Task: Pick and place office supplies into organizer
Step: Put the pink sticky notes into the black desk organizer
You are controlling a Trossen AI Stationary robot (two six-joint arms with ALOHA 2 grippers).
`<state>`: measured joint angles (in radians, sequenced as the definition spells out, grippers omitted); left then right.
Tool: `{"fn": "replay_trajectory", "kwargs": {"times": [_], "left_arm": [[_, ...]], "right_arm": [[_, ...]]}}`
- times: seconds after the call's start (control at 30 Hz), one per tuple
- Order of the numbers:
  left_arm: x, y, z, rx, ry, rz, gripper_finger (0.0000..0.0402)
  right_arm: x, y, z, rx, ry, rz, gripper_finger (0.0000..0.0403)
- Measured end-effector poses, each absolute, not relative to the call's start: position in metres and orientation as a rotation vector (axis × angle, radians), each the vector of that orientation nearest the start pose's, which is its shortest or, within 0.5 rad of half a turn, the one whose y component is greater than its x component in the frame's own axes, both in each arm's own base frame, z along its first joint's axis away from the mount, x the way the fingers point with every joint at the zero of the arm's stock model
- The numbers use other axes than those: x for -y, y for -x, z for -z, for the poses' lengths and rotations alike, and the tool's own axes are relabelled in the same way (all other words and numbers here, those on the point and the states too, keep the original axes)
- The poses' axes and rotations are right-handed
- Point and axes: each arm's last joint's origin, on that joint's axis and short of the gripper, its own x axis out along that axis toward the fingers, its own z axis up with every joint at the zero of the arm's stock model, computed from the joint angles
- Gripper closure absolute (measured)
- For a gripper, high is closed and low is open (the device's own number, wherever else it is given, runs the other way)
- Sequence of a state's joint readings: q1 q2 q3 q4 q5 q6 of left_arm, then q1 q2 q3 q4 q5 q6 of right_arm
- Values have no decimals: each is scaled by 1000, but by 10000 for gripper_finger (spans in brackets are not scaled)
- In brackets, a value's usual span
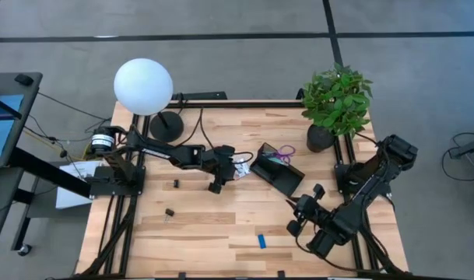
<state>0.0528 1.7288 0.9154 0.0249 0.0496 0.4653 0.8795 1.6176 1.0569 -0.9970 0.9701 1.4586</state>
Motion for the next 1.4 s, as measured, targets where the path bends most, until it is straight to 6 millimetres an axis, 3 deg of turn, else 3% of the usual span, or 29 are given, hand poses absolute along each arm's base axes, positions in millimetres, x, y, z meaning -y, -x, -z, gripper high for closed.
{"fn": "replay_trajectory", "kwargs": {"times": [0.23,0.43,0.9,1.07,1.3,1.4], "left_arm": [[-17,-350,-133,-805,-422,210,221],[-19,-360,-133,-794,-473,191,221],[-22,-356,-122,-889,-417,169,224],[-23,-356,-121,-896,-421,144,270],[-24,-358,-121,-891,-384,85,386],[-22,-360,-123,-858,-334,23,393]], "right_arm": [[-183,-203,-204,-608,-132,689,363],[-182,-204,-204,-614,-133,693,363],[-182,-204,-203,-615,-130,692,363],[-182,-204,-204,-614,-127,693,363],[-182,-203,-204,-614,-125,693,363],[-182,-203,-203,-615,-124,693,363]]}}
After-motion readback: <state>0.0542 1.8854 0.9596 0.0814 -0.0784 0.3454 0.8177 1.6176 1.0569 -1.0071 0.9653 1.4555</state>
